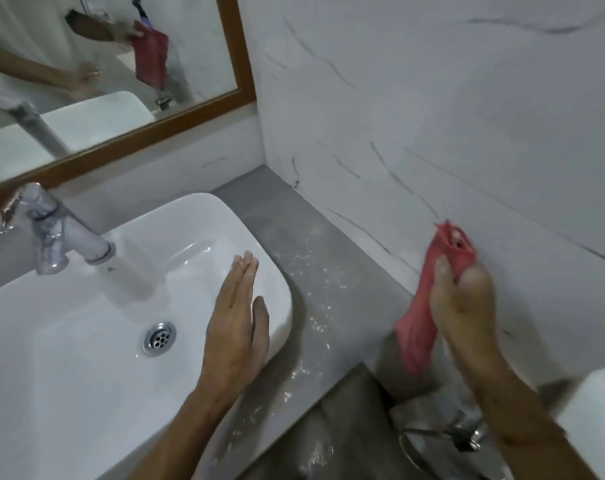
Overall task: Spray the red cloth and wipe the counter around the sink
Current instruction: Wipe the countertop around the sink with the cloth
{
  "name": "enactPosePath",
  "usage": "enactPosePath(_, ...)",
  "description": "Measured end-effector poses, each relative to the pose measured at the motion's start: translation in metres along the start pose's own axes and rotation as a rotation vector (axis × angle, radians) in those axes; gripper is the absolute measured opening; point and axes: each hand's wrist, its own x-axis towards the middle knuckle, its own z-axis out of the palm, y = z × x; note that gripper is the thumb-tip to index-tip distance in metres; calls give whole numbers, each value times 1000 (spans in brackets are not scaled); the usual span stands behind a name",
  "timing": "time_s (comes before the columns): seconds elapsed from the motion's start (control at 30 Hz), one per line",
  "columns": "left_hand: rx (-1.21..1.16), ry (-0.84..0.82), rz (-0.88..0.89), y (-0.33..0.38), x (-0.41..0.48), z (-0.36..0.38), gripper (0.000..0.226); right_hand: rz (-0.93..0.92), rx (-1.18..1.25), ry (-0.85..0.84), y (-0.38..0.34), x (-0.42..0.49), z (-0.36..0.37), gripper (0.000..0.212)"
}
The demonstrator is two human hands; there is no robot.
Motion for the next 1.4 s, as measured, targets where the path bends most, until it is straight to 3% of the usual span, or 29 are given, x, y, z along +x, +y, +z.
enactPosePath(0.07, 24, 5, -49, -9, 22, 5, 50, -119, -142, -119, -1, 25, 50, 28)
enactPosePath(0.17, 23, -45, -272, -21, 53, 28, 59, -187, -383, -564, 23, 60, 130, 43)
enactPosePath(0.23, 8, -98, -480, -26, 76, 49, 67, -217, -772, -894, 60, 76, 175, 63)
enactPosePath(0.27, 11, -130, -543, -26, 85, 57, 70, -286, -976, -968, 78, 79, 187, 69)
enactPosePath(0.33, 0, -157, -599, -26, 97, 75, 71, -477, -1162, -916, 111, 79, 200, 76)
enactPosePath(0.43, -50, -126, -686, -28, 106, 94, 72, -681, -1132, -775, 130, 82, 208, 80)
enactPosePath(0.63, 21, 3, -744, -58, 143, 104, 64, -727, -1063, -838, 119, 130, 263, 79)
enactPosePath(0.8, 36, 19, -766, -70, 157, 106, 62, -825, -1027, -886, 109, 112, 295, 77)
enactPosePath(0.97, 71, 20, -761, -68, 155, 104, 61, -1001, -962, -1019, 116, 60, 259, 75)
enactPosePath(1.17, 64, 0, -705, -55, 145, 105, 65, -926, -997, -933, 145, 76, 191, 74)
enactPosePath(1.3, 35, 11, -642, -33, 113, 108, 67, -824, -1012, -816, 116, 98, 251, 68)
enactPosePath(1.4, 22, -8, -619, -32, 107, 106, 67, -788, -986, -923, 99, 77, 297, 70)
